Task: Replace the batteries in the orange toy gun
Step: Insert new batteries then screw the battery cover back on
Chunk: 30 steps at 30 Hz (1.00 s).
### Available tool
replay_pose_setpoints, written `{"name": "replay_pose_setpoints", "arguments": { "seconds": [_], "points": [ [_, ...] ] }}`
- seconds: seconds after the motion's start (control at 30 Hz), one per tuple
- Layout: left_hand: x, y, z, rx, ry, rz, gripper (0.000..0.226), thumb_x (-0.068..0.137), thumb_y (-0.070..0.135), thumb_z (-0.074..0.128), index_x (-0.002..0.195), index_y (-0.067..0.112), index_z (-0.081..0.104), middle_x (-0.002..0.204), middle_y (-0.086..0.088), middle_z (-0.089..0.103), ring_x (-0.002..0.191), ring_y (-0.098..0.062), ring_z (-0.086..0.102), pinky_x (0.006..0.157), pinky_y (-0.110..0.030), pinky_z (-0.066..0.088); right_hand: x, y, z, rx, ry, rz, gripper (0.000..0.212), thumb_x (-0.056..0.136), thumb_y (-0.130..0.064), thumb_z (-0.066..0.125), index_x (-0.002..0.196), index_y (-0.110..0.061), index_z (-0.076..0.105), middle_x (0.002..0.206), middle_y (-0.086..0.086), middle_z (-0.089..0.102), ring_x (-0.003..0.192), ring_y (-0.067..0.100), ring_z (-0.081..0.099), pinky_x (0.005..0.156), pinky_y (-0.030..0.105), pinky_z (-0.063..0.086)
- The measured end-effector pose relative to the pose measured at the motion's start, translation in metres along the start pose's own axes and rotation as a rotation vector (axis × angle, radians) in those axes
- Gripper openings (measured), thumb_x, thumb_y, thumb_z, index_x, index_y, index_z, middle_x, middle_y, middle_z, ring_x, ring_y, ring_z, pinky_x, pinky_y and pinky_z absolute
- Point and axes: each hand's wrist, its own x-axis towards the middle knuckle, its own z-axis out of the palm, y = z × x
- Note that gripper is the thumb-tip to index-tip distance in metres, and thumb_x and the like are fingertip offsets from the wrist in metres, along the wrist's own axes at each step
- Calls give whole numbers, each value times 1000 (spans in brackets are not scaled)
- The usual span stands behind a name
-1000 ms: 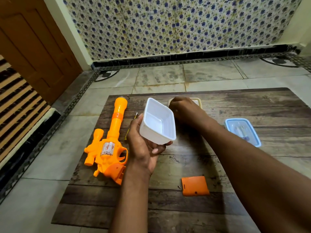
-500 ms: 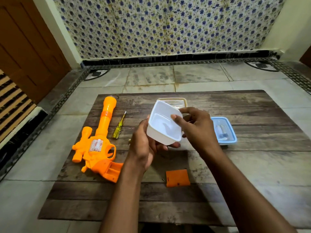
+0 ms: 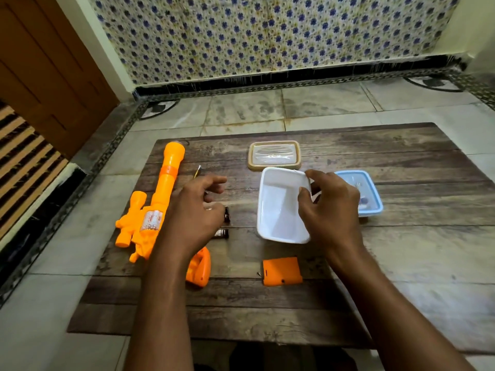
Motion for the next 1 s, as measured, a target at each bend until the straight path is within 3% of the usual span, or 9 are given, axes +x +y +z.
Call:
{"name": "replay_pose_setpoints", "arguments": {
  "seconds": [0.17, 0.3, 0.47, 0.57, 0.77, 1.0],
  "points": [
    [-2, -3, -7, 258, -277, -30, 88, 71, -3, 74, 147, 37, 52, 149, 6, 52, 138, -16, 47, 107, -22, 38, -2, 6, 5, -8, -22, -42, 29, 91, -8, 66, 119, -9, 71, 96, 11, 69, 84, 27, 64, 73, 31, 48],
    [-3, -14, 5, 307, -284, -91, 91, 73, -11, 72, 148, 35, 50, 151, 5, 50, 140, -19, 46, 115, -34, 42, 0, 8, 7, -41, -13, -59, 31, 91, -10, 68, 122, -7, 69, 98, 14, 71, 84, 33, 66, 74, 38, 51],
    [1, -23, 16, 325, -186, -62, 71, 78, -5, 77, 139, 29, 61, 134, -4, 59, 125, -26, 58, 108, -43, 49, 0, 5, 14, -75, -43, -72, 30, 91, -14, 69, 121, -8, 68, 94, 17, 73, 82, 37, 68, 70, 42, 57],
    [1, -21, 21, 336, -177, -47, 55, 85, 9, 78, 133, 31, 64, 127, -5, 55, 122, -30, 57, 104, -46, 50, 2, 3, 16, -87, -54, -51, 26, 91, -15, 70, 116, -8, 69, 93, 18, 74, 82, 38, 69, 71, 44, 58],
    [0, -2, 37, 473, -221, -73, 45, 98, 36, 61, 141, 29, 51, 146, -11, 40, 137, -35, 43, 109, -48, 44, 5, 0, 17, -101, -167, 41, 28, 88, -18, 68, 114, -8, 71, 101, 16, 73, 95, 37, 67, 82, 44, 55],
    [-2, 12, 59, 614, -243, 10, 46, 99, 40, 55, 139, 20, 41, 134, -13, 46, 113, -37, 59, 85, -45, 51, 2, -3, 5, -128, -201, 75, 29, 88, -15, 65, 115, -7, 70, 107, 15, 71, 100, 34, 65, 80, 40, 54]
  ]
}}
